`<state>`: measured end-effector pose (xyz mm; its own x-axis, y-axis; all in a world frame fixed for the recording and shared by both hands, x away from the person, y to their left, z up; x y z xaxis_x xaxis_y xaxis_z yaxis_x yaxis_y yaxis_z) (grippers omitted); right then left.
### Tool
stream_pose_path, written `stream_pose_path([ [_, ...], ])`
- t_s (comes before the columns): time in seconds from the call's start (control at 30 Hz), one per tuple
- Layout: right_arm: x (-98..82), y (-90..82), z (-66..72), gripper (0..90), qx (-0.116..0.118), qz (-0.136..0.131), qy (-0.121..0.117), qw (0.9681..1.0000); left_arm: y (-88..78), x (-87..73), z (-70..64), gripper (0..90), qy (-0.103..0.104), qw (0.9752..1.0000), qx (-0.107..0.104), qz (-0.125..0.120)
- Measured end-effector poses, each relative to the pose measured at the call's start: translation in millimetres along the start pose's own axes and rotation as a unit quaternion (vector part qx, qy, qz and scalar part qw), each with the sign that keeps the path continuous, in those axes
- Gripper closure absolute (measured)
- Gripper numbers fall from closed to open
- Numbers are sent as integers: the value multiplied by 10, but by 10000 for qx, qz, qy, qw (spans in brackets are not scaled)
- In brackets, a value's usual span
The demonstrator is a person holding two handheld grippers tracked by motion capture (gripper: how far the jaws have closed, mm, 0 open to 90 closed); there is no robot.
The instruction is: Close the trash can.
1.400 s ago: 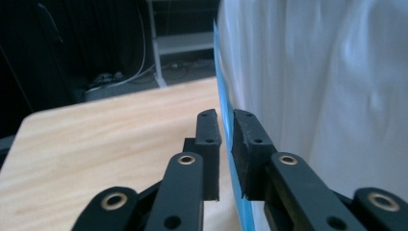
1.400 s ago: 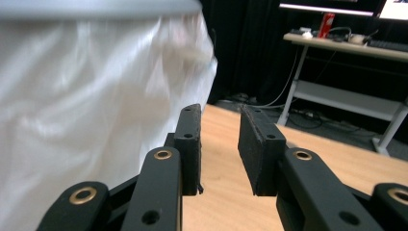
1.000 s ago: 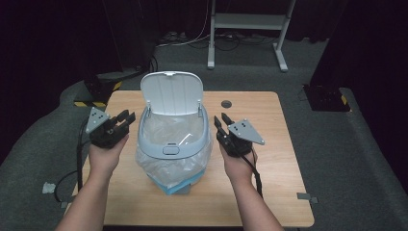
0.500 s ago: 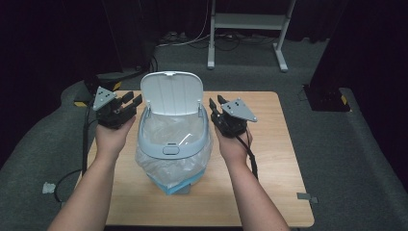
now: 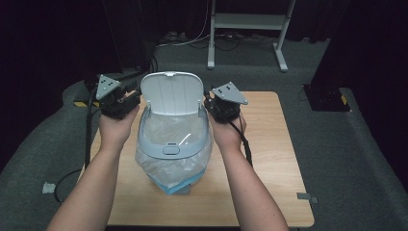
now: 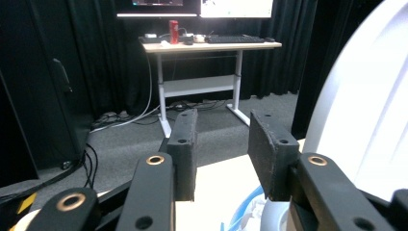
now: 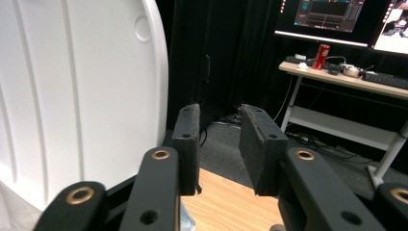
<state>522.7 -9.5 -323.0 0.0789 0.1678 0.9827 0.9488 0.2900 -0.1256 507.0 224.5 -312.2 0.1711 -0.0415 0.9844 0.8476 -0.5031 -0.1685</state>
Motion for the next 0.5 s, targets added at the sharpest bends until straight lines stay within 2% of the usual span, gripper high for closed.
stream_pose_path([
  [0.07, 7, -48, 16, 699, 27, -67, -17, 10000, -54, 11, -34, 612, 4, 10000, -53, -64],
  [0.3, -9, -251, 86, 703, 89, -242, -151, 9996, -246, -3, -204, 580, 252, 9994, -139, -217],
  [0.5, -93, -430, 107, 702, 146, -301, -29, 9994, -348, -125, -247, 499, 162, 9994, -148, -250],
])
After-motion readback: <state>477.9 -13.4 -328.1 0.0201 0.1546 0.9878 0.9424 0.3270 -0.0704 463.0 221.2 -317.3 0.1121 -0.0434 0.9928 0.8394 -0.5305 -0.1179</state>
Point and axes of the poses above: each handheld gripper's, and its own axes: y roughly forward along the jaws, x roughly out of its top, z roughly to its left, the point moved 9 cm from there along y, roughly forward along the jaws, and after that the axes turned 10 degrees about -x, right-handed, at the moved point
